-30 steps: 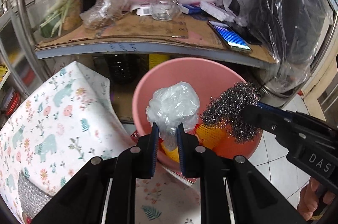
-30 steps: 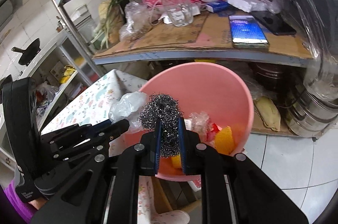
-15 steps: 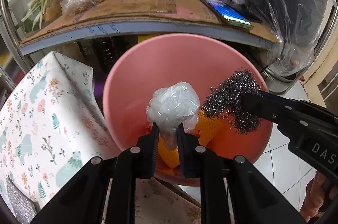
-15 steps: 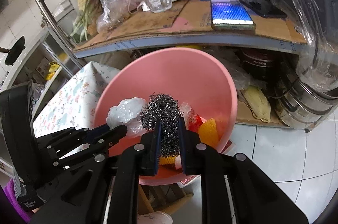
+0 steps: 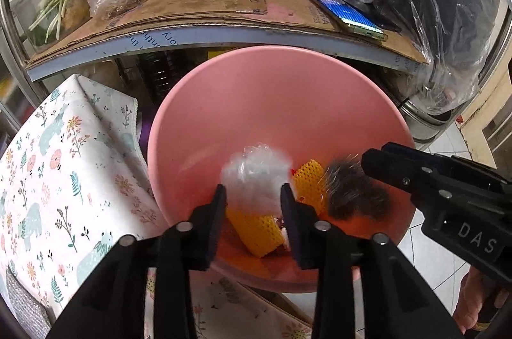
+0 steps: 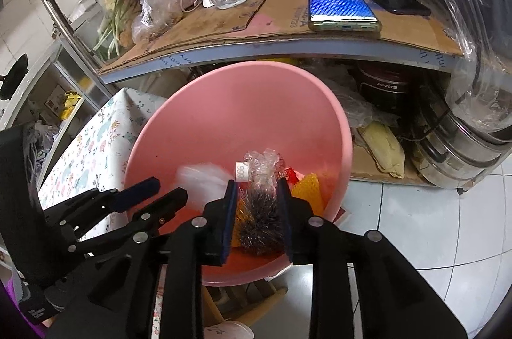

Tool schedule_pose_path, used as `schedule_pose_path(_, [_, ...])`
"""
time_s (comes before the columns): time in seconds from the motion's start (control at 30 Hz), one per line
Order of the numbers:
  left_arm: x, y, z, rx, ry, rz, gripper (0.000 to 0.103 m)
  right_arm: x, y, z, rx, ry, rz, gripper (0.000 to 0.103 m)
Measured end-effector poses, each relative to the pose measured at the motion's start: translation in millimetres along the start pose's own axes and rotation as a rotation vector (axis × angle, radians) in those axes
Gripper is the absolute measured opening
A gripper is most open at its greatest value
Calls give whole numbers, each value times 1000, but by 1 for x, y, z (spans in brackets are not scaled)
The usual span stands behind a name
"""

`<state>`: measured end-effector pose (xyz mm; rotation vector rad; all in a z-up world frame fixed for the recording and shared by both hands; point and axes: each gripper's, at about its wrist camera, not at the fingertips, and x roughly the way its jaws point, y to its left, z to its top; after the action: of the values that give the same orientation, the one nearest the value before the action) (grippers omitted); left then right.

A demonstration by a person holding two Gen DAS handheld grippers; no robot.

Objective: Collect trash
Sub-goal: 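Open both tools to drop the plastic bag and steel wool into the bucket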

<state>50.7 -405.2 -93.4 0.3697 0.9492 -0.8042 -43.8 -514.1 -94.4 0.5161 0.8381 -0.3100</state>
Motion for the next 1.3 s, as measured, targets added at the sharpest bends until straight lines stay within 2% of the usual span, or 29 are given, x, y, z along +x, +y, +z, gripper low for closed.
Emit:
schedule_pose_path(0.2, [-7,1,2,-8,-16,1,43,-4,1,0,-2,-6,0,26])
schedule_pose_path(0.73, [-47,8,-4,-40,-83,3,43,-25,21,-8,-37,-33,26,27])
schedule_pose_path(0.87, [-60,13,-8,-56,-99,2,44,-33,30,-11,-52,-43,42,39])
schedule_pose_path(1.3, [-100,45,-32,-129,-146,37,47,-43,79,-25,-158,-42,100,39])
